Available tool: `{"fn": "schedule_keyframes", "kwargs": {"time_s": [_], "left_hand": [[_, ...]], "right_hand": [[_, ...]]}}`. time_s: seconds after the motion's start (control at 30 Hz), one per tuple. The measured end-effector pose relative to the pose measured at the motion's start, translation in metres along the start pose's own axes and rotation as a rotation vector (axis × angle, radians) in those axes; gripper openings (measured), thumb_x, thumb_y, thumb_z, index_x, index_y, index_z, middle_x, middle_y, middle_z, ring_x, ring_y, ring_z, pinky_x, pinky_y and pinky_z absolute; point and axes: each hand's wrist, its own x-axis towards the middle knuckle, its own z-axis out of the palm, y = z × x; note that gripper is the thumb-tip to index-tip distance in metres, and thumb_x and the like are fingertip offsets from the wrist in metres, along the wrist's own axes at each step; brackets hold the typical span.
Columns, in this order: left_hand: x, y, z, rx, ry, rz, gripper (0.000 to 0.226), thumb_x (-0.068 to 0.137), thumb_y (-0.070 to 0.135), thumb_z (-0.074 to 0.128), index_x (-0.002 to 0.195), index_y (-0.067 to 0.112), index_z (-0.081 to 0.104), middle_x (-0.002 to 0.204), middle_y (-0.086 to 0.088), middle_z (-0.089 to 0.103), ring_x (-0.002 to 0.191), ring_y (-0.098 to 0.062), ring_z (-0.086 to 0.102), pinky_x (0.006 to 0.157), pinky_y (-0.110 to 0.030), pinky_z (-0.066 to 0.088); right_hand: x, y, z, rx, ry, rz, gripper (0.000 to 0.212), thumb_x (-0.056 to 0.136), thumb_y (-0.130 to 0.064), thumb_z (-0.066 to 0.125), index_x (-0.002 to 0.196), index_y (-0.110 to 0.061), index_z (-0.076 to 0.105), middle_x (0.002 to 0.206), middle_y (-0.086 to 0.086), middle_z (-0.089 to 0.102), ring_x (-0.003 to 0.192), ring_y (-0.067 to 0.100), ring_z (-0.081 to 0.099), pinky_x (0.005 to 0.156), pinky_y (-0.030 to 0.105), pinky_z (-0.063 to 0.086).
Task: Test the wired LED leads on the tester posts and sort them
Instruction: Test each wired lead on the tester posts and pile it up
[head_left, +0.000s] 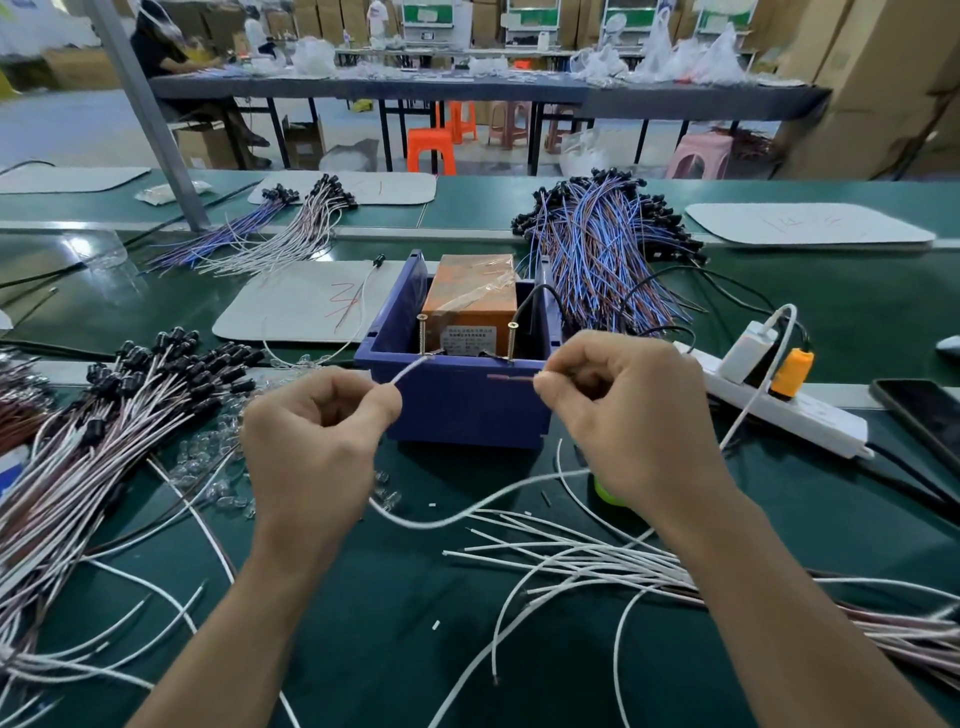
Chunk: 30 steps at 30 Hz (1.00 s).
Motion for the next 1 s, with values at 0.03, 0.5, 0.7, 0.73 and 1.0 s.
{"fn": "schedule_keyframes", "kwargs": {"time_s": [0.03, 0.5, 0.7, 0.73, 1.0], "left_hand": [[-0.004, 0.003, -0.001, -0.064, -0.032, 0.021, 0.006, 0.075, 0.018, 0.076, 0.069, 0.018, 0.074, 0.053, -0.001, 0.060, 0.048, -0.011, 0.046, 0.048, -0.024, 0.038], [-0.068, 0.026, 0.048, -0.243, -0.574, -0.541, 0.035, 0.102, 0.011, 0.059, 0.071, 0.018, 0.075, 0.061, -0.009, 0.067, 0.045, -0.013, 0.056, 0.044, -0.019, 0.047], [-0.086, 0.005, 0.060, 0.011, -0.659, -0.581, 0.027, 0.100, 0.013, 0.064, 0.078, 0.016, 0.078, 0.071, -0.012, 0.075, 0.053, -0.018, 0.066, 0.047, -0.024, 0.049], [-0.086, 0.003, 0.059, 0.068, -0.657, -0.530, 0.028, 0.099, 0.015, 0.065, 0.076, 0.024, 0.079, 0.070, -0.009, 0.075, 0.053, -0.018, 0.067, 0.049, -0.025, 0.048], [-0.080, 0.006, 0.050, 0.617, -0.466, -0.171, 0.032, 0.088, 0.050, 0.070, 0.061, 0.033, 0.071, 0.052, 0.012, 0.065, 0.056, -0.009, 0.061, 0.060, -0.029, 0.044]], "right_hand": [[-0.005, -0.001, -0.005, -0.050, -0.026, -0.002, 0.012, 0.085, -0.028, 0.079, 0.077, -0.026, 0.070, 0.055, -0.013, 0.060, 0.052, 0.009, 0.057, 0.058, 0.027, 0.049], [-0.075, 0.046, -0.127, -0.525, -0.109, -0.006, 0.013, 0.083, 0.000, 0.076, 0.074, -0.008, 0.073, 0.069, 0.003, 0.068, 0.072, 0.029, 0.060, 0.077, 0.040, 0.042], [-0.119, 0.074, -0.103, -0.440, -0.273, 0.077, 0.013, 0.094, -0.018, 0.069, 0.083, -0.020, 0.075, 0.078, -0.008, 0.069, 0.086, 0.020, 0.054, 0.085, 0.041, 0.048], [-0.123, 0.076, -0.098, -0.421, -0.283, 0.091, 0.013, 0.095, -0.020, 0.068, 0.084, -0.021, 0.075, 0.082, -0.010, 0.071, 0.089, 0.019, 0.053, 0.086, 0.040, 0.047], [-0.134, 0.086, -0.086, -0.298, -0.188, 0.220, 0.013, 0.088, -0.032, 0.076, 0.101, -0.032, 0.077, 0.097, -0.015, 0.070, 0.099, 0.012, 0.061, 0.095, 0.032, 0.047]]}}
